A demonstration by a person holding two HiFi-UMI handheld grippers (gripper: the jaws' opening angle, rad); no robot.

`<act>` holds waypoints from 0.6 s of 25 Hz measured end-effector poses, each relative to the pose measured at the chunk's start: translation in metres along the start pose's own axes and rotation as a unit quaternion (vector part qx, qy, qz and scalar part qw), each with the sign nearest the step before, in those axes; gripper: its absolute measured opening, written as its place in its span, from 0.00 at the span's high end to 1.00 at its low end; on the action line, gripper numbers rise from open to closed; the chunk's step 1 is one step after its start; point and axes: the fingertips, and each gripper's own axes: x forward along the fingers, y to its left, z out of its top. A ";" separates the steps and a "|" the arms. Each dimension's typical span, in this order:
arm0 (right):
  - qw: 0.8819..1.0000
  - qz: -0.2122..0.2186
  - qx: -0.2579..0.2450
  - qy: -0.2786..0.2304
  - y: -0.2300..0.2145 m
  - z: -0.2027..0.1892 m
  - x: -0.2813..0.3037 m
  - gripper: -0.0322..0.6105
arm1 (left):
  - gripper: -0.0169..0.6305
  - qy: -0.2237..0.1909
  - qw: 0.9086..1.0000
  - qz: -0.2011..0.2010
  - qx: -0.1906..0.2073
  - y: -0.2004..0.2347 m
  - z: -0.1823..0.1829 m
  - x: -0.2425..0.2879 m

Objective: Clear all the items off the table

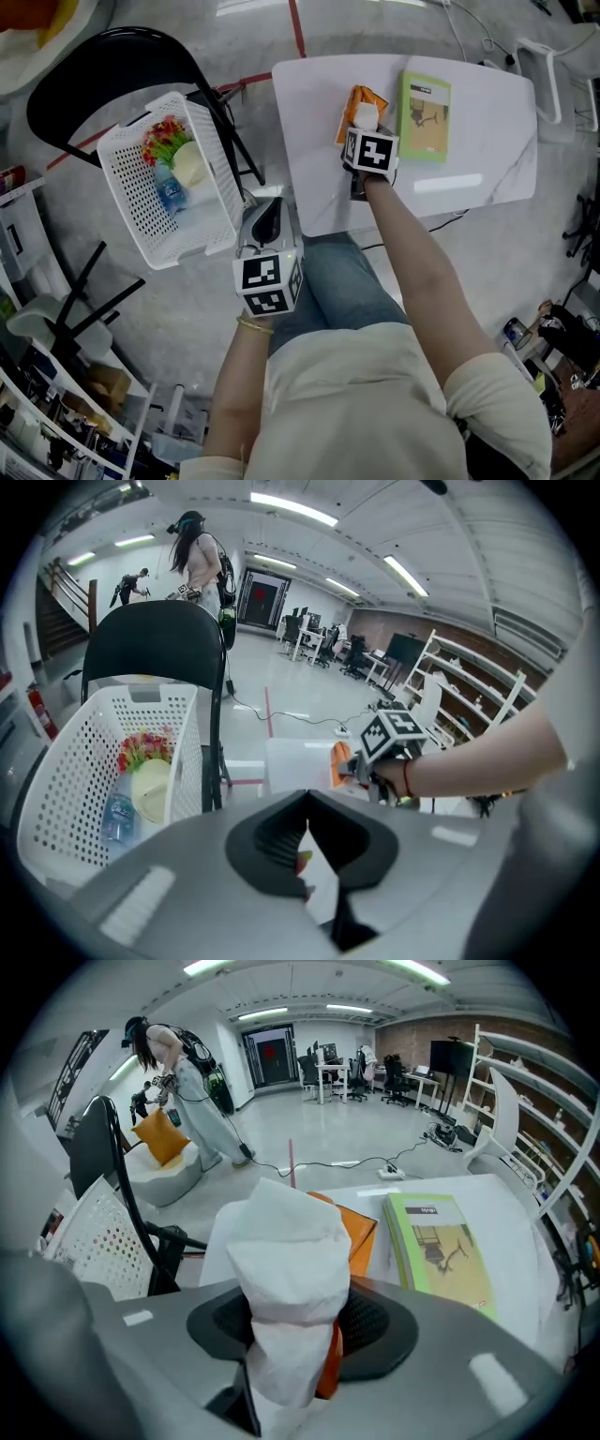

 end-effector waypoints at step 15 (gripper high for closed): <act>0.992 0.054 -0.075 -0.085 0.060 0.031 -0.098 0.63 | 0.96 -0.025 1.000 0.011 -0.004 0.015 0.023 -0.059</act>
